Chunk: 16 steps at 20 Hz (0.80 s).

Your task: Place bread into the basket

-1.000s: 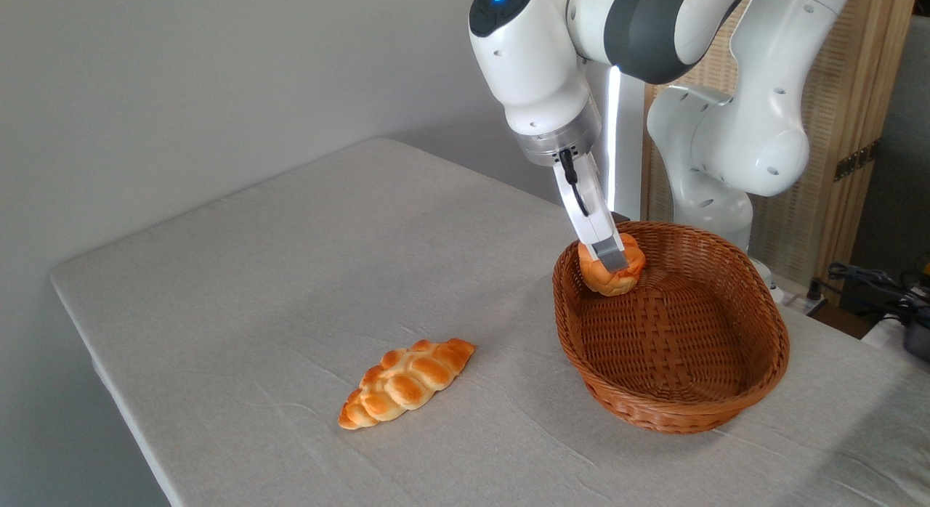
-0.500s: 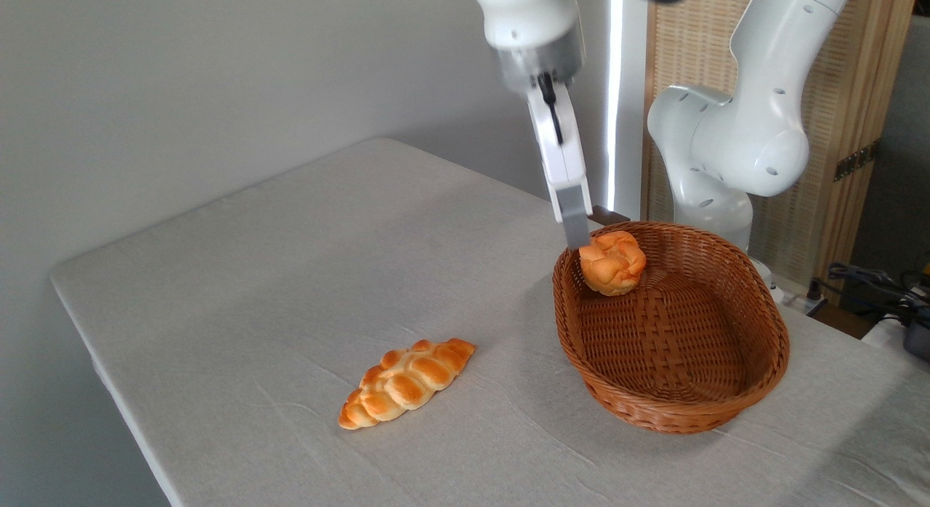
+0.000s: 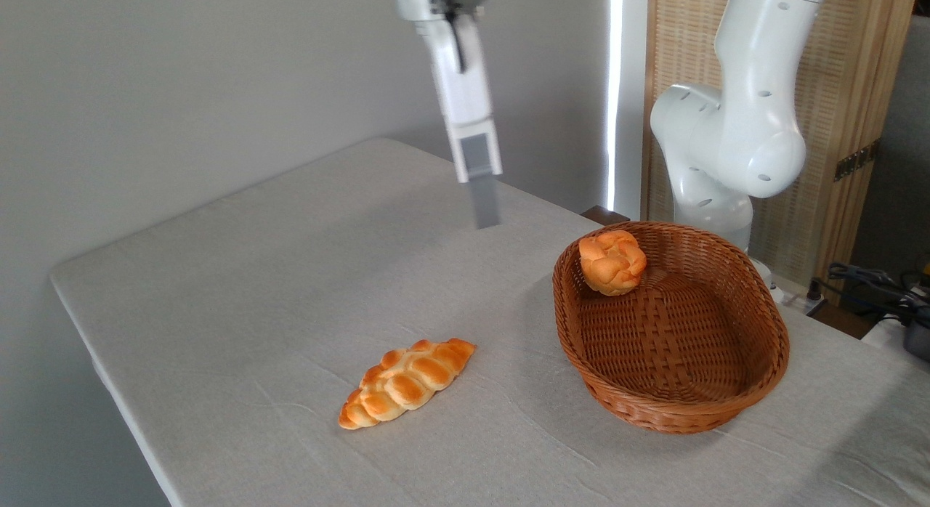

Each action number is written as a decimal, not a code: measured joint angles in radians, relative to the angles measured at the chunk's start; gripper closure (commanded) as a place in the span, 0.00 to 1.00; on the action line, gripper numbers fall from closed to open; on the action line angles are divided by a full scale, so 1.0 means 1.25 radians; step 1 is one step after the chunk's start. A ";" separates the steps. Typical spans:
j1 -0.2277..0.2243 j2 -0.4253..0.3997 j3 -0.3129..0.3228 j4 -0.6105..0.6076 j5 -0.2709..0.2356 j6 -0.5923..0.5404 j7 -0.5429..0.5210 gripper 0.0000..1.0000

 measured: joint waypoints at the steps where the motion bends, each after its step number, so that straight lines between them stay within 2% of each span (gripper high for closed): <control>1: -0.006 0.024 0.000 0.025 0.000 0.001 -0.012 0.00; 3: -0.009 0.066 0.000 0.071 -0.009 0.015 -0.042 0.00; 8: -0.012 0.146 0.026 0.172 -0.061 0.069 -0.186 0.00; 13: -0.037 0.183 0.027 0.205 -0.067 0.071 -0.304 0.00; 16: -0.043 0.189 0.027 0.211 -0.067 0.071 -0.320 0.00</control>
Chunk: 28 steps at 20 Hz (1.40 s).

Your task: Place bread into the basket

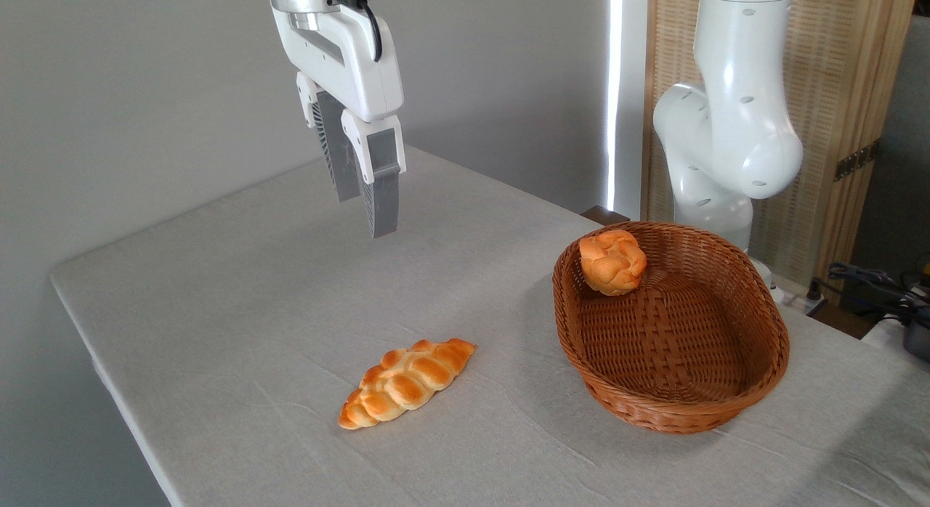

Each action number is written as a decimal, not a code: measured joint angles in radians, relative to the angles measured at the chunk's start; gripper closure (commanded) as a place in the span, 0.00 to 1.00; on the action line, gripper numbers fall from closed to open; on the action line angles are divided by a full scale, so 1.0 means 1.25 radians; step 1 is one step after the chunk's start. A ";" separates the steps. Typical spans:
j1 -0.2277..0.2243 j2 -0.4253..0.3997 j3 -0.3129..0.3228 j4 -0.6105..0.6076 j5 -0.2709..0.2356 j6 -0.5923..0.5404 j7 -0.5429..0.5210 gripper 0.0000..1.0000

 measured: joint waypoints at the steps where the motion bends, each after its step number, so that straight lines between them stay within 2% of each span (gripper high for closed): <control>1: 0.000 0.000 0.001 0.001 0.000 0.000 -0.001 0.00; 6: 0.000 0.000 0.006 0.004 0.000 0.005 -0.001 0.00; 10: 0.000 0.001 0.017 0.004 0.000 0.009 -0.073 0.00; 14: 0.002 0.001 0.027 0.004 -0.001 0.009 -0.089 0.00; 16: 0.028 0.001 -0.005 0.004 -0.001 0.009 -0.096 0.00; 18: 0.077 0.002 -0.061 0.004 -0.001 0.009 -0.105 0.00; 21: 0.107 0.002 -0.091 0.004 -0.001 0.009 -0.114 0.00; 25: 0.181 0.003 -0.158 0.004 -0.001 0.009 -0.115 0.00; 28: 0.194 0.007 -0.166 0.004 -0.001 0.009 -0.115 0.00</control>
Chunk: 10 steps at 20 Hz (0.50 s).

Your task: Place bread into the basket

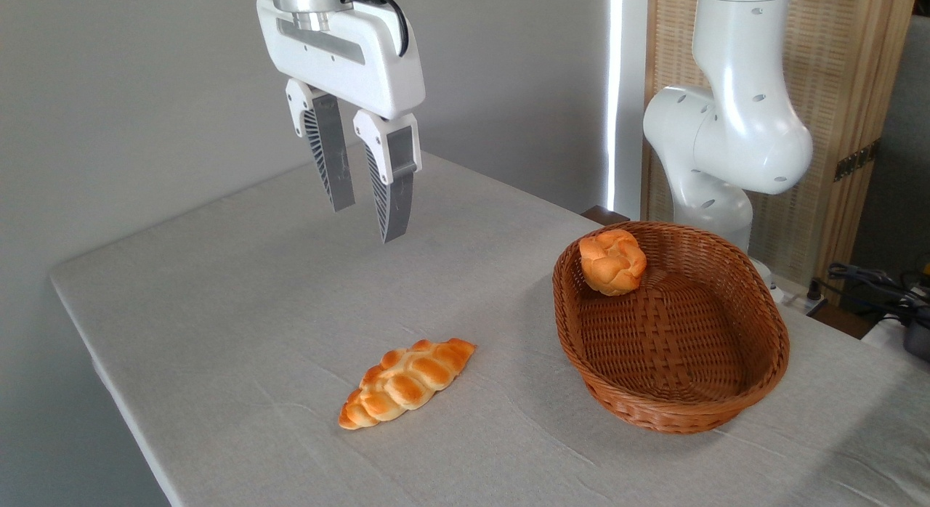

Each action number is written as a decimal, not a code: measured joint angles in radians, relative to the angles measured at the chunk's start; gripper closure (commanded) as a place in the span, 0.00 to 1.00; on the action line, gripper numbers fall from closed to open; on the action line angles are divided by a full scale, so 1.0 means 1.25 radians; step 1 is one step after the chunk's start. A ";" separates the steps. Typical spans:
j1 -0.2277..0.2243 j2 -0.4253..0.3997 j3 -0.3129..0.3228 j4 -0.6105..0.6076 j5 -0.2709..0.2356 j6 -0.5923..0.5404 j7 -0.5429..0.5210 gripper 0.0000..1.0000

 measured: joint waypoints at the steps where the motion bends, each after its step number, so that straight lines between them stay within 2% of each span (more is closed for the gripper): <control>1: 0.001 0.002 -0.001 0.000 0.000 0.000 0.000 0.00; 10: 0.038 0.016 -0.033 0.000 0.000 0.000 -0.001 0.00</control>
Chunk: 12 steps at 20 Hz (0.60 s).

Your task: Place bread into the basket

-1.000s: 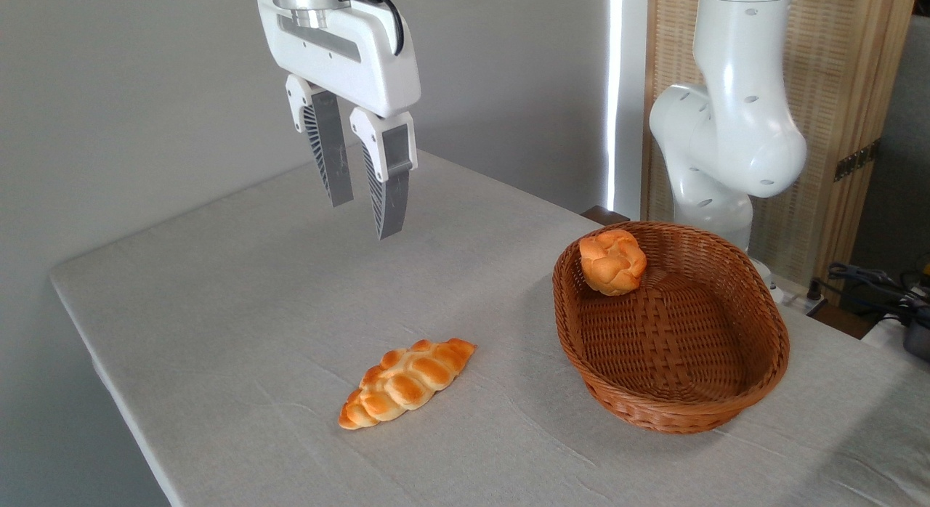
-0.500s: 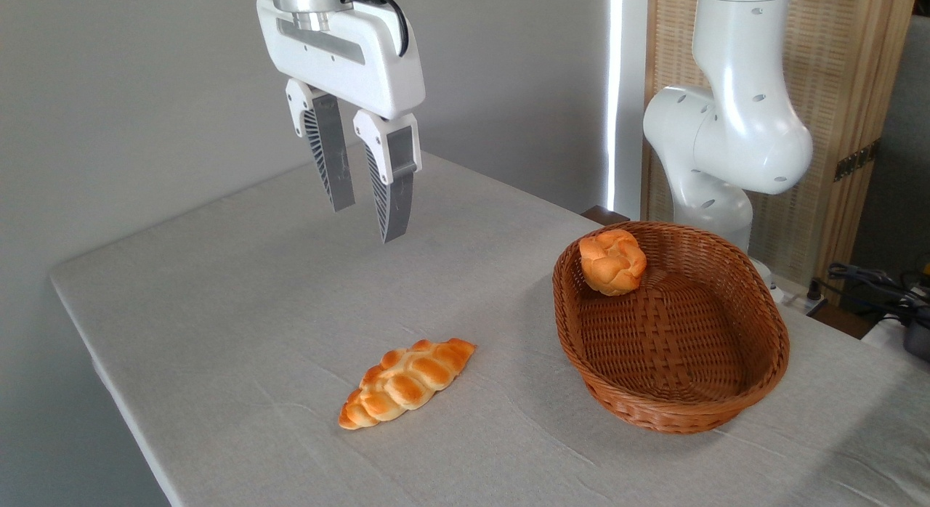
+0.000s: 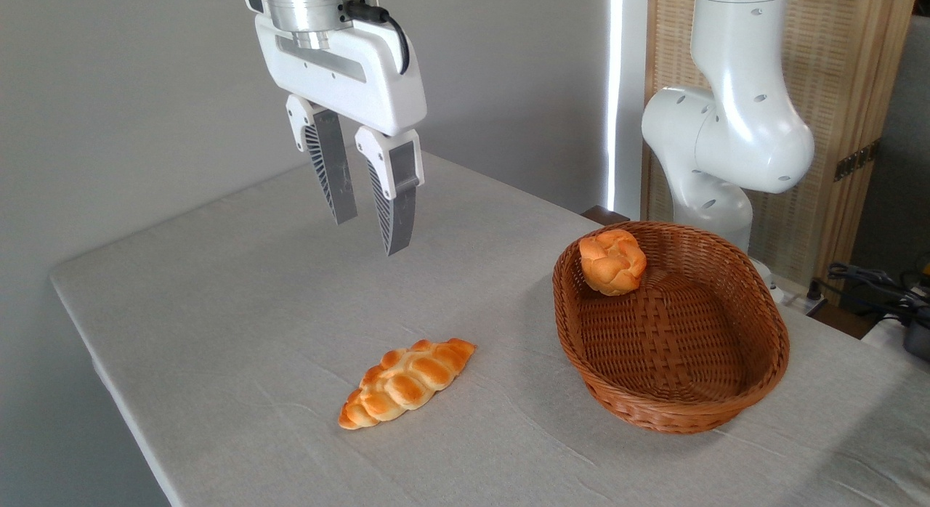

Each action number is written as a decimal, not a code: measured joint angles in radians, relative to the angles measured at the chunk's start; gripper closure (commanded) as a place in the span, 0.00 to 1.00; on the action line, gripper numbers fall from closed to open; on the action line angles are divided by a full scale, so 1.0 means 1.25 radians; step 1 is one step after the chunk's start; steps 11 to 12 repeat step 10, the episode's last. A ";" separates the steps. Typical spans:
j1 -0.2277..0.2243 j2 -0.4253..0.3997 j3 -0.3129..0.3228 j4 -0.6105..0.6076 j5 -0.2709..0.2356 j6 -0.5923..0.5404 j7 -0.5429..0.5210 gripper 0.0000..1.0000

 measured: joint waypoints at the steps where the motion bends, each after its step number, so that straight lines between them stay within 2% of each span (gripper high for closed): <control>1: 0.003 0.001 -0.005 0.000 0.000 0.000 0.000 0.00; 12: 0.009 0.003 -0.025 0.000 0.000 0.000 0.006 0.00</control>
